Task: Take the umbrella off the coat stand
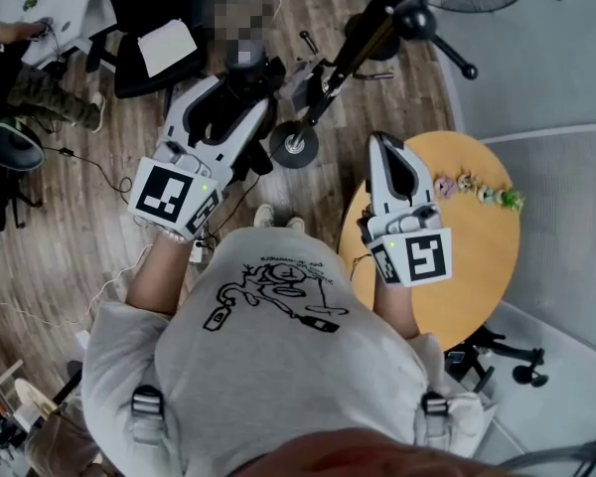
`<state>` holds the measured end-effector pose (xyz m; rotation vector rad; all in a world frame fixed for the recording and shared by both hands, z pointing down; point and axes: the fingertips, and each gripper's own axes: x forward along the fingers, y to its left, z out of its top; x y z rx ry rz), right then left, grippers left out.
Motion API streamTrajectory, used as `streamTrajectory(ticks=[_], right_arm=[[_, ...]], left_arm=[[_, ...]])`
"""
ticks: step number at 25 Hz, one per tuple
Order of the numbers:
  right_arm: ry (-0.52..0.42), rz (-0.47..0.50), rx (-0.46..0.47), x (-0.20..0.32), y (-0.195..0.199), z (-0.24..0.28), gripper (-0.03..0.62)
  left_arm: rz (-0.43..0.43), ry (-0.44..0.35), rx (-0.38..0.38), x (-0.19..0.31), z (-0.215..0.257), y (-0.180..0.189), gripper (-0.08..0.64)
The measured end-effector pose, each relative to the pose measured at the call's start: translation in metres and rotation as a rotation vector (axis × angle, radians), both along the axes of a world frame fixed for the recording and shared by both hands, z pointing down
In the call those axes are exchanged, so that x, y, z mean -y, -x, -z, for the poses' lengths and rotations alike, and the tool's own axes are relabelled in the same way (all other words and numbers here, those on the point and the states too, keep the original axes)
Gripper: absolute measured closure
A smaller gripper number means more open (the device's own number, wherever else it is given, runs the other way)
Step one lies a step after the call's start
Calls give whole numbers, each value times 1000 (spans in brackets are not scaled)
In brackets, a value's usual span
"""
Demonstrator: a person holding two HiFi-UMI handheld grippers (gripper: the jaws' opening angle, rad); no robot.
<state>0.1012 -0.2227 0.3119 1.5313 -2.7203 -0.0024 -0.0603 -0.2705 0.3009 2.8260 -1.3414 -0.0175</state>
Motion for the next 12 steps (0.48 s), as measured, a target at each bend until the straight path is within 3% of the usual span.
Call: streamTrajectory(ticks=[12], right_arm=[[2, 14, -8, 11, 4, 2, 577]], left_arm=[[-11, -10, -5, -13, -2, 1, 348]])
